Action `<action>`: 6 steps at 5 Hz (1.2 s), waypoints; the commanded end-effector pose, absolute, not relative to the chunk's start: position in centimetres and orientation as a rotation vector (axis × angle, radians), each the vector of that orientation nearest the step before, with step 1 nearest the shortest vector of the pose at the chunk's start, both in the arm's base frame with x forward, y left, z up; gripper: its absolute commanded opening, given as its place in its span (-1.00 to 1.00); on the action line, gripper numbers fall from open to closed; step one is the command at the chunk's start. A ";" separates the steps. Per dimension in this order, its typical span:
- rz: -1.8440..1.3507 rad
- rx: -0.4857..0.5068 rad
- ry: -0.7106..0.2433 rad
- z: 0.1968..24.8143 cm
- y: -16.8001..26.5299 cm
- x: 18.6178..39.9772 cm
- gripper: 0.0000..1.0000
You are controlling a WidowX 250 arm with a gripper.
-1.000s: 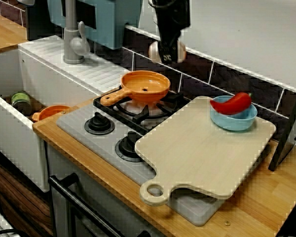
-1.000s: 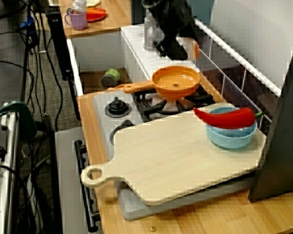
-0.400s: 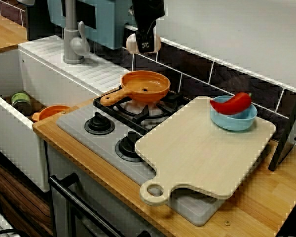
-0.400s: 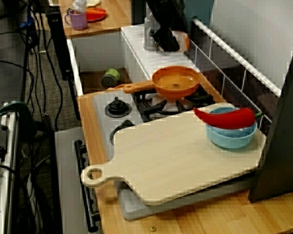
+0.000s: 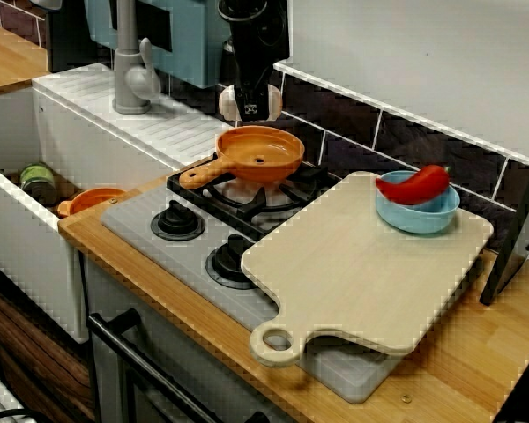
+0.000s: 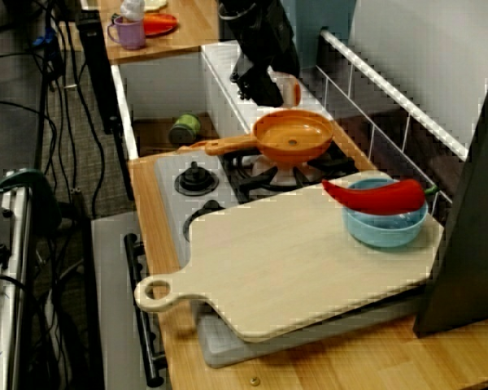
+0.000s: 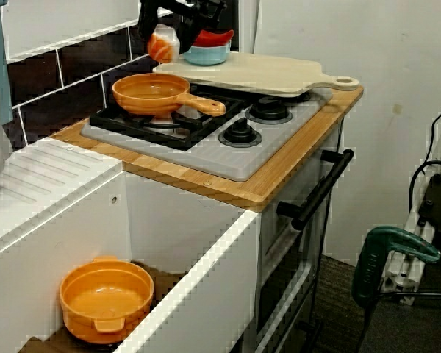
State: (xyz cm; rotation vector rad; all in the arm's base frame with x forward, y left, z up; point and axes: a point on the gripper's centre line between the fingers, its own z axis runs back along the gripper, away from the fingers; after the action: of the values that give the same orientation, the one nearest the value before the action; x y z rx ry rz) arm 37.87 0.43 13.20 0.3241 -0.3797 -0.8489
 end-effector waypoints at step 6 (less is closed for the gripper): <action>-0.828 0.393 -0.395 10.8 1.3 37.7 -1.00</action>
State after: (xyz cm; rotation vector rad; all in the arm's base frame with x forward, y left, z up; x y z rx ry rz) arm 38.64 0.85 9.85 0.3780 -0.3689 -0.8332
